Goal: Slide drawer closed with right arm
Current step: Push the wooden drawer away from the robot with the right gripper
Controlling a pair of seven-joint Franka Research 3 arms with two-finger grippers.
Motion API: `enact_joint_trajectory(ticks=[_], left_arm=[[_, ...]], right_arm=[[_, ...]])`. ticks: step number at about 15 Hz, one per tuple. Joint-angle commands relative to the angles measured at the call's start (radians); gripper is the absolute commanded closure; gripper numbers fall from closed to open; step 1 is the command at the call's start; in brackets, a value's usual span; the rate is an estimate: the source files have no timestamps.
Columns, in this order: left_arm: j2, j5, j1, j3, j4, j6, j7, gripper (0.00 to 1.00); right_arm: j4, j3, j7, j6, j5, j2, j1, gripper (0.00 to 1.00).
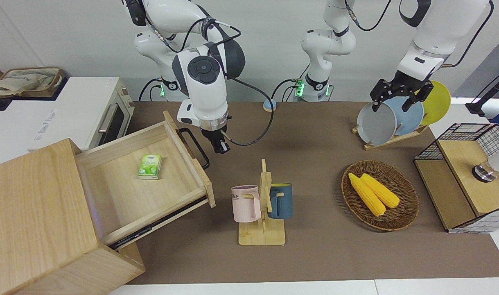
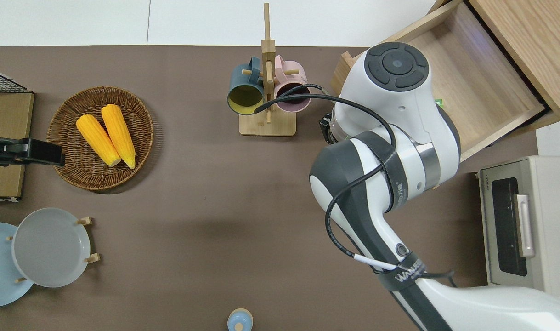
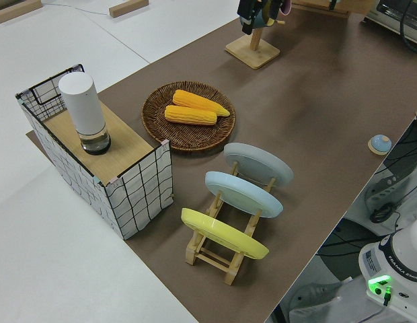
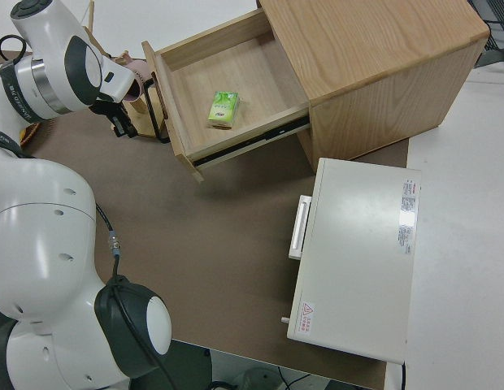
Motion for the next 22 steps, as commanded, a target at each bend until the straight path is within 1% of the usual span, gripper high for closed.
enact_joint_trajectory(ticks=[1, 5, 9, 13, 16, 22], left_arm=[[0.012, 0.014, -0.017, 0.016, 0.02, 0.001, 0.006, 0.0], [0.012, 0.014, -0.017, 0.016, 0.02, 0.001, 0.006, 0.0], [0.012, 0.015, -0.017, 0.016, 0.02, 0.001, 0.006, 0.0], [0.012, 0.014, -0.017, 0.016, 0.02, 0.001, 0.006, 0.0], [0.012, 0.014, -0.017, 0.016, 0.02, 0.001, 0.006, 0.0], [0.012, 0.014, -0.017, 0.016, 0.02, 0.001, 0.006, 0.0]], right_arm=[[-0.009, 0.007, -0.047, 0.017, 0.02, -0.002, -0.042, 1.0], [-0.008, 0.008, -0.076, 0.017, 0.02, 0.001, -0.065, 1.0], [-0.003, 0.008, -0.13, 0.019, 0.02, 0.008, -0.09, 1.0], [-0.002, 0.005, -0.245, 0.032, 0.008, 0.008, -0.114, 1.0], [-0.002, -0.006, -0.298, 0.064, 0.008, 0.008, -0.134, 1.0], [-0.002, -0.01, -0.404, 0.089, 0.006, 0.008, -0.173, 1.0]])
